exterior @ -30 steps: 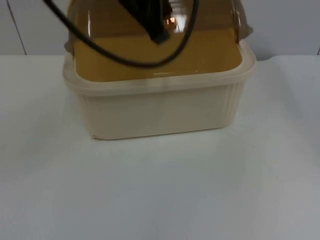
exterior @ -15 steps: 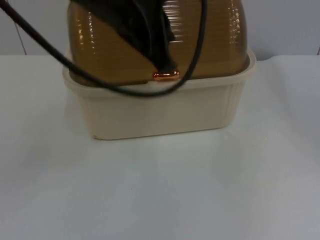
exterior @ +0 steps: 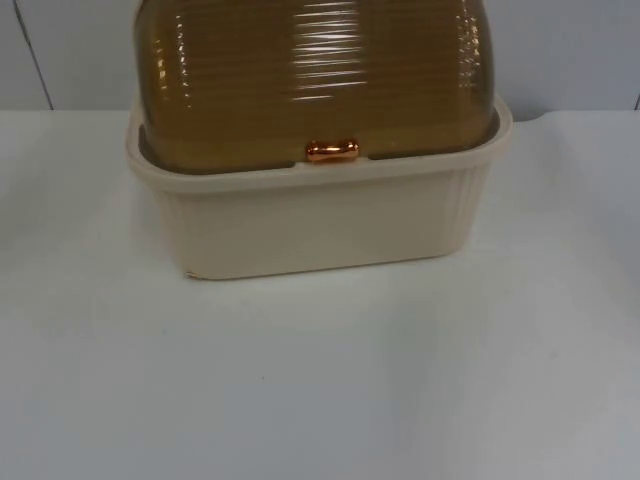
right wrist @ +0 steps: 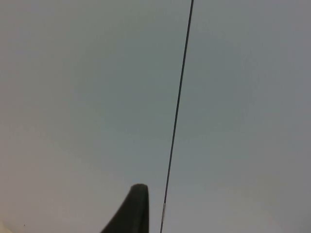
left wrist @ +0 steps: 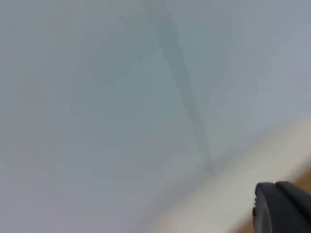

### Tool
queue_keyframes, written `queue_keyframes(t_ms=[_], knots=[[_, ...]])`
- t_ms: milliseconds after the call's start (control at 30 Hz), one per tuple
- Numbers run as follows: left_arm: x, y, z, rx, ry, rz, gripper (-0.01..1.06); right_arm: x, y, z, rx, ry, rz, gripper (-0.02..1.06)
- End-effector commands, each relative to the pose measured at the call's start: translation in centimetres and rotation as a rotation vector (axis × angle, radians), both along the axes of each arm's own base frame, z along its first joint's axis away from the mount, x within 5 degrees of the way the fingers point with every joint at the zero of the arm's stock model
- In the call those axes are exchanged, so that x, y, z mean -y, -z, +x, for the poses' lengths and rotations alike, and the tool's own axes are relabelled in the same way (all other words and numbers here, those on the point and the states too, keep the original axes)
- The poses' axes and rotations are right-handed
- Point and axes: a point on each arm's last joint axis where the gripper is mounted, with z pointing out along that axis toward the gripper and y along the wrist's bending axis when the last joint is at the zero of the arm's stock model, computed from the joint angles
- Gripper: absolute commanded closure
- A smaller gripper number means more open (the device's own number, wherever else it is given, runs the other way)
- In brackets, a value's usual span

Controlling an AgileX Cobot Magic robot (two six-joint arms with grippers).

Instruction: Open the box lid with the left hand, place the block into the box with the right hand, then close the box lid with the left hand.

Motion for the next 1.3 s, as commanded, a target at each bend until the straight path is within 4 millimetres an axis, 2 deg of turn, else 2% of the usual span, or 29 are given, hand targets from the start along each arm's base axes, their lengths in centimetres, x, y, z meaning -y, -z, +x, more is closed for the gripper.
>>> queue_keyframes(t_ms=[0, 33, 100, 133, 233, 333, 567, 633, 667, 733, 800, 833, 900, 1167, 1267], knots=[[-3.0, -1.6, -0.9, 0.021, -0.111, -0.122, 1.05, 0.1, -0.2, -0.1, 0.009, 0.003, 0.011, 0.11], [-4.5, -2.0, -1.1, 0.020, -0.161, -0.143, 1.05, 0.1, -0.2, -0.1, 0.009, 0.003, 0.011, 0.11], [-5.0, -2.2, -1.4, 0.020, -0.177, -0.152, 1.05, 0.1, -0.2, -0.1, 0.009, 0.003, 0.011, 0.11], [-6.9, -2.6, -2.1, 0.001, -0.240, -0.173, 1.05, 0.1, -0.2, -0.1, 0.010, 0.003, 0.015, 0.11], [-9.6, -2.7, -3.2, -0.060, -0.343, -0.211, 1.05, 0.1, -0.2, -0.1, 0.010, 0.003, 0.018, 0.11], [-10.3, -2.4, -3.4, -0.094, -0.368, -0.204, 1.05, 0.1, -0.2, -0.1, 0.010, 0.003, 0.018, 0.11], [-10.0, -2.3, -3.1, -0.090, -0.350, -0.189, 1.04, 0.1, -0.2, -0.1, 0.010, 0.003, 0.018, 0.11], [-9.9, -2.3, -3.1, -0.092, -0.347, -0.209, 0.92, 0.1, -0.2, -0.1, 0.010, 0.003, 0.018, 0.11], [-9.9, -2.3, -3.1, -0.092, -0.347, -0.209, 0.92, 0.1, -0.2, -0.1, 0.010, 0.003, 0.018, 0.11], [-9.9, -2.2, -3.0, -0.089, -0.348, -0.210, 0.68, 0.1, -0.2, -0.1, 0.010, 0.003, 0.018, 0.11], [-10.0, -2.1, -2.7, -0.091, -0.350, -0.210, 0.30, 0.1, -0.2, -0.1, 0.010, 0.003, 0.018, 0.11], [-10.0, -2.1, -2.7, -0.091, -0.350, -0.210, 0.30, 0.1, -0.2, -0.1, 0.010, 0.003, 0.018, 0.11], [-10.0, -1.9, -2.5, -0.100, -0.352, -0.219, 0.00, 0.1, -0.2, -0.1, 0.010, 0.003, 0.018, 0.11], [-9.9, -1.8, -2.5, -0.113, -0.353, -0.240, 0.00, 0.1, -0.2, -0.1, 0.009, 0.005, 0.017, 0.11], [-9.9, -1.8, -2.5, -0.114, -0.351, -0.251, 0.00, 0.8, 0.0, -0.2, -0.002, 0.079, 0.040, 0.11]])
